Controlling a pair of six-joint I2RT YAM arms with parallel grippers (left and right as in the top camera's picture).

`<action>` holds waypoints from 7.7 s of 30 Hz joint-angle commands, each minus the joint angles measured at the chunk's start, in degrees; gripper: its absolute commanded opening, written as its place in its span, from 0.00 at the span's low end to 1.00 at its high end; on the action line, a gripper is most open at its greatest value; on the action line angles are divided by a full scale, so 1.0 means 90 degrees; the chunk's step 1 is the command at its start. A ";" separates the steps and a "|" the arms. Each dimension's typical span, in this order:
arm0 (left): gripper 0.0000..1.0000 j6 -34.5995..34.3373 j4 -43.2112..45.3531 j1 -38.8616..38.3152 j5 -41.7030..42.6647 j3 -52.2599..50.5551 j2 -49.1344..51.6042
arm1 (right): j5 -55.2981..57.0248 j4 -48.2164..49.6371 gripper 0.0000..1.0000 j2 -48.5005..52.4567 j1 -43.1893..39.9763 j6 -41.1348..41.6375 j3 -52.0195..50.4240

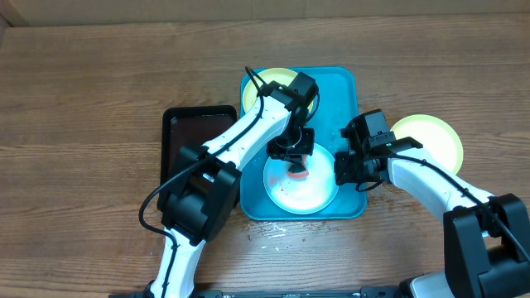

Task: Clean dirty plates on tray and stack at the side

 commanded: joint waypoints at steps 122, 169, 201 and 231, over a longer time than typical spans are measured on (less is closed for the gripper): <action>0.04 0.0034 -0.1494 -0.0051 0.0248 0.0833 0.1100 | 0.1239 0.0107 0.04 0.0532 0.0022 0.1467 -0.0044; 0.35 0.0311 -0.0474 0.3174 -0.2047 -0.2222 -0.2081 | 0.1241 -0.0787 0.04 0.0493 0.0024 0.1122 0.0350; 1.00 0.0930 -0.2159 0.4505 -0.0211 0.0797 -0.4184 | 0.6178 -0.1083 0.04 0.0986 0.4170 0.0078 0.4255; 1.00 0.0925 -0.2188 0.4500 -0.0831 0.0792 -0.4170 | 0.9078 -0.1103 0.04 0.0969 0.6028 0.0070 0.4257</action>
